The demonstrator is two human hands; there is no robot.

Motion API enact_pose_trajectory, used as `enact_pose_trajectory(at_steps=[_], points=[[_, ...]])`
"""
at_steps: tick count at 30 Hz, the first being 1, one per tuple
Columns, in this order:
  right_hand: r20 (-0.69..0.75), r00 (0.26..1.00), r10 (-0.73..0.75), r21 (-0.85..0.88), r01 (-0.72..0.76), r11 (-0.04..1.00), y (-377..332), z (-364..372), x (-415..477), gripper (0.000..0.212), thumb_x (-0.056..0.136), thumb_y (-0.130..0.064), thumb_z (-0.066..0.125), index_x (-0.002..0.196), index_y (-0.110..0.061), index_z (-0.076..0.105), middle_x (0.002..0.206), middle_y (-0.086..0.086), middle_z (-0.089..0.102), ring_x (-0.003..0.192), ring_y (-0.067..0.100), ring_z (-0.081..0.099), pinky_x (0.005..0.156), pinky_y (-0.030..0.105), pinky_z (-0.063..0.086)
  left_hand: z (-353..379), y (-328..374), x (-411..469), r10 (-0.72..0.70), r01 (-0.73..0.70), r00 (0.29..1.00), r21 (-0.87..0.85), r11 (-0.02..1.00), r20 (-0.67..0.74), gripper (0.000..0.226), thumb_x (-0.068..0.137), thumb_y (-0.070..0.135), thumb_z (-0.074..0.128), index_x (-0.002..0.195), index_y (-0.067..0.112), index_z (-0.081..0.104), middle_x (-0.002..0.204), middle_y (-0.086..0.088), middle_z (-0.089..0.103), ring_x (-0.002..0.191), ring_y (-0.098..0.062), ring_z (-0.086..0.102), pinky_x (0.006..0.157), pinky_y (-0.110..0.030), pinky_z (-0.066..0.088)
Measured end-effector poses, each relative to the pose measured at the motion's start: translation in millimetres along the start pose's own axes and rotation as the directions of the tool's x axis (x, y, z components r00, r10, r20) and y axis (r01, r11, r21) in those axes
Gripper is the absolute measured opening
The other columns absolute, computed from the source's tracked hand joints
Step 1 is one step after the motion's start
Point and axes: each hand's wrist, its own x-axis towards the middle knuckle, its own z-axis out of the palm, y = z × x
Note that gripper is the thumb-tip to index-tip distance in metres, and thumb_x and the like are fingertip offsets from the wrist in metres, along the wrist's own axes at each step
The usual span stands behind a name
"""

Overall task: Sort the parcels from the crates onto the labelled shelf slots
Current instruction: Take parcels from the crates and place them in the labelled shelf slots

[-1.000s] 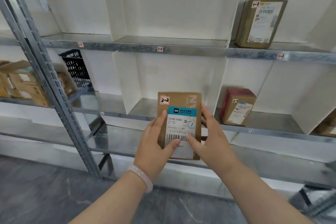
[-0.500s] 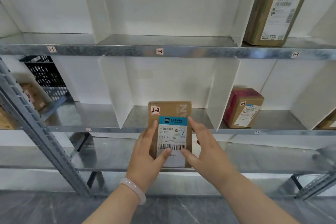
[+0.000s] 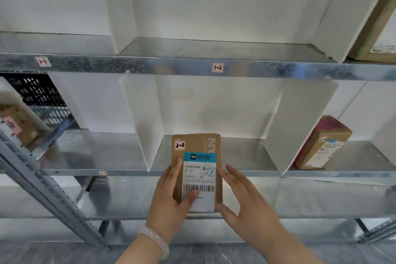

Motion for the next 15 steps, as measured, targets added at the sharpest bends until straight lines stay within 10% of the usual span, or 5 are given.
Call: enact_pose_trajectory(at_steps=[15], points=[[0.14, 0.989, -0.042, 0.029, 0.038, 0.999, 45, 39, 108, 0.086, 0.09, -0.055, 0.05, 0.125, -0.065, -0.029, 0.136, -0.045, -0.024, 0.139, -0.009, 0.012, 0.106, 0.015, 0.031, 8, -55, 114, -0.016, 0.007, 0.995, -0.092, 0.996, -0.095, 0.103, 0.084, 0.024, 0.076, 0.14, 0.071, 0.003, 0.138, 0.013, 0.049, 0.123, -0.013, 0.056, 0.088, -0.029, 0.058]])
